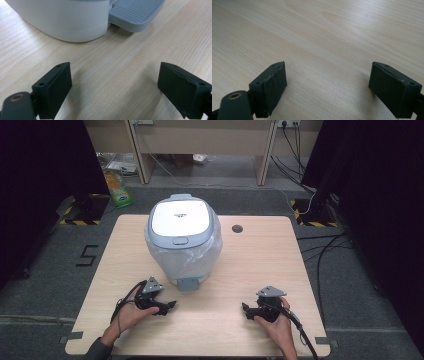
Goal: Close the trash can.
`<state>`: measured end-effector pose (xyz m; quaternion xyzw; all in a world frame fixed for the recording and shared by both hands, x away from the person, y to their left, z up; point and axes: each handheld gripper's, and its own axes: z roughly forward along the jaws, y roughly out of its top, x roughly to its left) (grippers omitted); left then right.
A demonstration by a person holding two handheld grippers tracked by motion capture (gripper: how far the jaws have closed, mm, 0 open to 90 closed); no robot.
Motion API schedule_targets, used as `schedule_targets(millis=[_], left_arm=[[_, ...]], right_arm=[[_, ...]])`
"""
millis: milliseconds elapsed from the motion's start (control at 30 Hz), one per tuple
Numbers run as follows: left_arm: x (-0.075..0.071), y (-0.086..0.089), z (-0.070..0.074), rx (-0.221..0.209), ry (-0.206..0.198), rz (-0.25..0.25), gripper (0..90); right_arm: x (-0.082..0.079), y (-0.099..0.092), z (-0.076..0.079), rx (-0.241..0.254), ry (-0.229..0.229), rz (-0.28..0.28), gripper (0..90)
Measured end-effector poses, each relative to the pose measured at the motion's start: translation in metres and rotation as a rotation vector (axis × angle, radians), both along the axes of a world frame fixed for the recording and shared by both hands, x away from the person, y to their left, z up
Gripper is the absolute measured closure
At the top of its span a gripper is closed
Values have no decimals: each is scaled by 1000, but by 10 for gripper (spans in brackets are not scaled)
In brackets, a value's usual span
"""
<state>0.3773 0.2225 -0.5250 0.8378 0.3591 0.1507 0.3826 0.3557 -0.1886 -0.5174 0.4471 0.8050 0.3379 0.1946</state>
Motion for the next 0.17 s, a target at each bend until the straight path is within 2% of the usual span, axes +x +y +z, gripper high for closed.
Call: schedule_targets(millis=[167], left_arm=[[0, 0, 0, 1, -1, -1, 111]], right_arm=[[0, 0, 0, -4, 3, -12, 117]])
